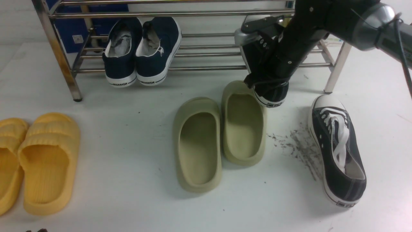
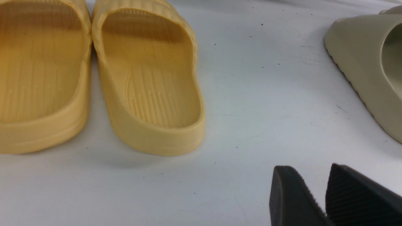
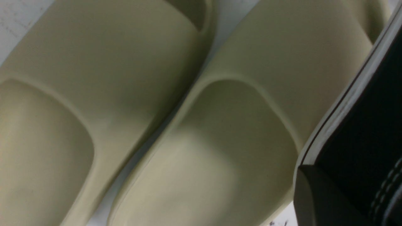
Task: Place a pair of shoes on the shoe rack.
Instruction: Use the right arm to put a shoe into the shoe rack
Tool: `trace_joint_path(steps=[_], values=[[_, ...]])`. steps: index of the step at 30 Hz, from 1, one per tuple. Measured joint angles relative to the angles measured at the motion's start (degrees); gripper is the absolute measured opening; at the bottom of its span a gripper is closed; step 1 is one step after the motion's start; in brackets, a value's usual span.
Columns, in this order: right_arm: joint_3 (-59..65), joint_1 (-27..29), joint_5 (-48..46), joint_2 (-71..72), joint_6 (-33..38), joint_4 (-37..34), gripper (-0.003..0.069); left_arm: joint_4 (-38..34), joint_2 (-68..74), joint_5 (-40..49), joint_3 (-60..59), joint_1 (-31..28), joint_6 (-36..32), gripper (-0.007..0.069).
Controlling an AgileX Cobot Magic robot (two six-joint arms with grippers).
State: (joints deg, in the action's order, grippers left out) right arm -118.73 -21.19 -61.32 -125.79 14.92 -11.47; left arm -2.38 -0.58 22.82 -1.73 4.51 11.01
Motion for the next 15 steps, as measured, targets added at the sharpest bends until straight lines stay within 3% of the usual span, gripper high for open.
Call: trace_joint_path(steps=[15], values=[[-6.10, 0.86, 2.81, -3.91, 0.00, 0.41, 0.0053, 0.00, 0.00, 0.00, 0.00, 0.00, 0.00, 0.0211]])
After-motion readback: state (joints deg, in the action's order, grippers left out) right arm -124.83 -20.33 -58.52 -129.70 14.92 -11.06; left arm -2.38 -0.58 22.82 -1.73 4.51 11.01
